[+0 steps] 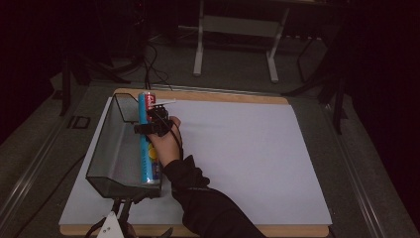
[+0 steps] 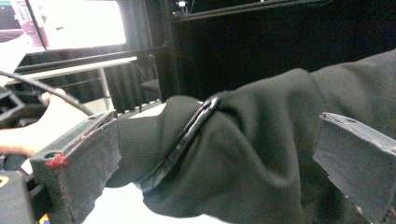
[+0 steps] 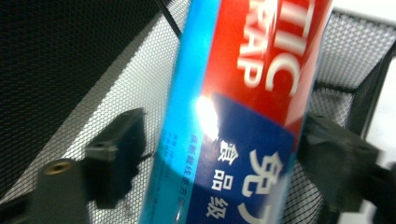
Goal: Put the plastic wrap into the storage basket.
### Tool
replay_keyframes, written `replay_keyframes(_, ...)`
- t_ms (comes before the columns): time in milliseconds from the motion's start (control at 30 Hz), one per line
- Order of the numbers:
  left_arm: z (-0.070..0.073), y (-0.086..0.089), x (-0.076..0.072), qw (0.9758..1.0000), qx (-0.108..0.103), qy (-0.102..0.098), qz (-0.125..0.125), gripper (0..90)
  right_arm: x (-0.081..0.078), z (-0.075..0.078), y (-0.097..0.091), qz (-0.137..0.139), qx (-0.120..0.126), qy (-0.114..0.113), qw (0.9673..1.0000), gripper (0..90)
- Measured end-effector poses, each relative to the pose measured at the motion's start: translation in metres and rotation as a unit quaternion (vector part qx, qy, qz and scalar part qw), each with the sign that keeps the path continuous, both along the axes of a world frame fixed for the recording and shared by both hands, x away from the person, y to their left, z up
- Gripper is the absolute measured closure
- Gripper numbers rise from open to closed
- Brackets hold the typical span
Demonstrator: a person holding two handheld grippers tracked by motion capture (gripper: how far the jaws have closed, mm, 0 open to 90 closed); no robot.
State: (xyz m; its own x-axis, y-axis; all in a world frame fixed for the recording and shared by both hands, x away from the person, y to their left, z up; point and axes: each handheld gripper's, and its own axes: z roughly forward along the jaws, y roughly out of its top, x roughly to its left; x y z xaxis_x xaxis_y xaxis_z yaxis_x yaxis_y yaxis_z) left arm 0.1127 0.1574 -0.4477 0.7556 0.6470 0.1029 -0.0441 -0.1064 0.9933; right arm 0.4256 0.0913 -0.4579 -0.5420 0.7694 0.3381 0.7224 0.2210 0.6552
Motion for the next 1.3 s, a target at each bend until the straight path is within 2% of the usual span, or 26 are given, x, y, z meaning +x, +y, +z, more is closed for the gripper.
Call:
replay_keyframes(100,0.000,0.000,0.000,1.0000,0.000,0.001,0.000,2.0,-0.002,0.014,-0.009,0.024,0.008,-0.034,0.9991,13.5)
replay_keyframes(200,0.000,0.000,0.000,1.0000,0.002,0.001,0.000,2.0,-0.007,0.025,-0.019,0.044,0.003,-0.060,0.9972,13.1)
replay_keyframes(333,0.000,-0.001,0.001,1.0000,0.003,0.002,0.001,2.0,-0.014,0.039,-0.033,0.068,0.002,-0.076,0.9948,13.3)
replay_keyframes(400,-0.001,-0.002,0.001,1.0000,0.002,0.002,0.000,2.0,-0.019,0.045,-0.042,0.080,0.016,-0.074,0.9939,13.3)
replay_keyframes(433,-0.001,-0.002,0.001,1.0000,0.004,0.001,0.001,2.0,-0.021,0.049,-0.046,0.083,0.011,-0.077,0.9935,13.4)
replay_keyframes(500,-0.001,-0.003,0.001,1.0000,0.005,0.002,0.001,2.0,-0.026,0.054,-0.055,0.092,0.022,-0.083,0.9921,13.4)
replay_keyframes(567,-0.001,-0.003,0.002,1.0000,0.007,0.001,0.003,1.9,-0.032,0.057,-0.064,0.100,0.014,-0.098,0.9900,13.4)
replay_keyframes(633,-0.001,-0.003,0.002,1.0000,0.006,0.001,0.005,2.0,-0.036,0.060,-0.073,0.115,0.017,-0.098,0.9884,13.3)
replay_keyframes(767,-0.001,-0.002,0.002,1.0000,0.007,0.002,0.007,2.0,-0.046,0.062,-0.092,0.125,0.028,-0.101,0.9866,13.4)
replay_keyframes(933,-0.001,-0.003,0.003,0.9999,0.009,0.002,0.007,2.0,-0.060,0.064,-0.114,0.137,0.025,-0.122,0.9827,13.4)
replay_keyframes(1067,-0.002,-0.004,0.004,0.9999,0.010,0.004,0.008,2.0,-0.069,0.065,-0.131,0.145,0.033,-0.124,0.9811,13.4)
replay_keyframes(1167,-0.002,-0.005,0.004,0.9999,0.011,0.004,0.009,2.0,-0.075,0.065,-0.143,0.149,0.030,-0.129,0.9800,13.4)
replay_keyframes(1300,-0.002,-0.005,0.004,0.9999,0.011,0.004,0.007,2.0,-0.082,0.062,-0.160,0.150,0.035,-0.127,0.9799,13.3)
